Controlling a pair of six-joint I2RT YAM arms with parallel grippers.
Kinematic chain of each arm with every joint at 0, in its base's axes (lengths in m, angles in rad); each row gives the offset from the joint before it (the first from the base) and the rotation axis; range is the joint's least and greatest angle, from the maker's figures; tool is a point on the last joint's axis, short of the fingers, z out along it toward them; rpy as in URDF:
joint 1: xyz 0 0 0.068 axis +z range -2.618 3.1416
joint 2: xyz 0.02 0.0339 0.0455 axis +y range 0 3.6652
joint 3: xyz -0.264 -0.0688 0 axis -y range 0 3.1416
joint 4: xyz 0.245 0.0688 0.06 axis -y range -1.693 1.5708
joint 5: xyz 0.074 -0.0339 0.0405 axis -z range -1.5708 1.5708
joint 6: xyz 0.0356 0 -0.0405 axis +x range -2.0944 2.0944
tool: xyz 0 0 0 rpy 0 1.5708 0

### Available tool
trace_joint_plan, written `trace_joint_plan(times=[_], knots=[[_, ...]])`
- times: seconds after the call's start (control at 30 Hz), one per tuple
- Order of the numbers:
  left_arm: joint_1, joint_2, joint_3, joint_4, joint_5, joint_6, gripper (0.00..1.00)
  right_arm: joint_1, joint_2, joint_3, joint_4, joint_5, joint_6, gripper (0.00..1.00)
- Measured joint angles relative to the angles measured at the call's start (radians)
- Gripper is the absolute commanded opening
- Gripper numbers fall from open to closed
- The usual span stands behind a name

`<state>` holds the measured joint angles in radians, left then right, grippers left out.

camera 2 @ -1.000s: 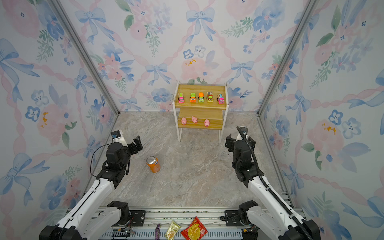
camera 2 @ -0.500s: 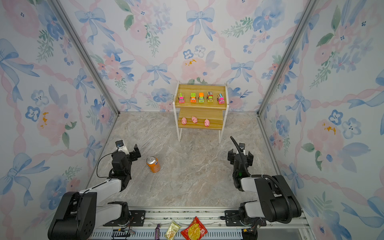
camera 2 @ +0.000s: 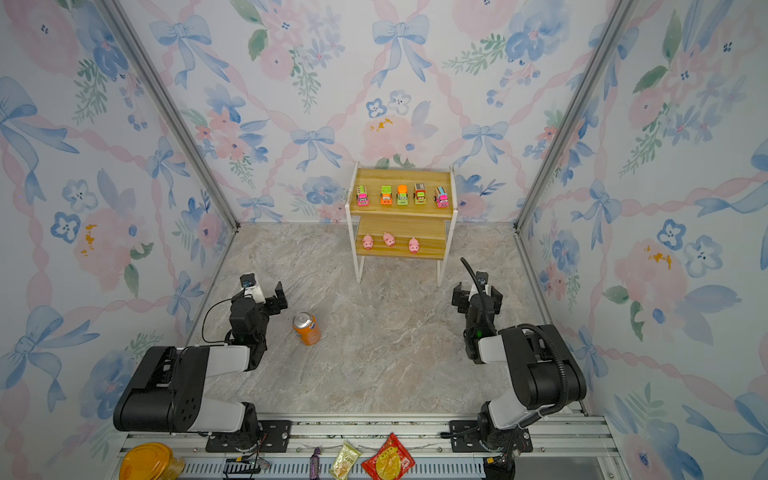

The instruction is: Place and organize the plastic toys onto the shelf

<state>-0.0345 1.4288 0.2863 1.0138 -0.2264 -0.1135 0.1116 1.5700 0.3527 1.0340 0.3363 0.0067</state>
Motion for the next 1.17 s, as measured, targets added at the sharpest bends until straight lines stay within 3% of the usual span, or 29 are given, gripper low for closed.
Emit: trace_joint_plan(times=[0.17, 0.37, 1.17], knots=[[-0.077, 0.111, -0.07, 0.199, -0.009, 0.018, 0.98, -0.002, -0.001, 0.005, -0.045, -0.016, 0.0, 0.97], [-0.079, 0.121, -0.094, 0.262, -0.04, 0.018, 0.98, -0.026, -0.001, 0.012, -0.085, -0.061, 0.001, 0.97], [-0.103, 0.121, -0.094, 0.301, -0.081, 0.029, 0.98, -0.031, -0.002, 0.012, -0.103, -0.083, 0.001, 0.97]])
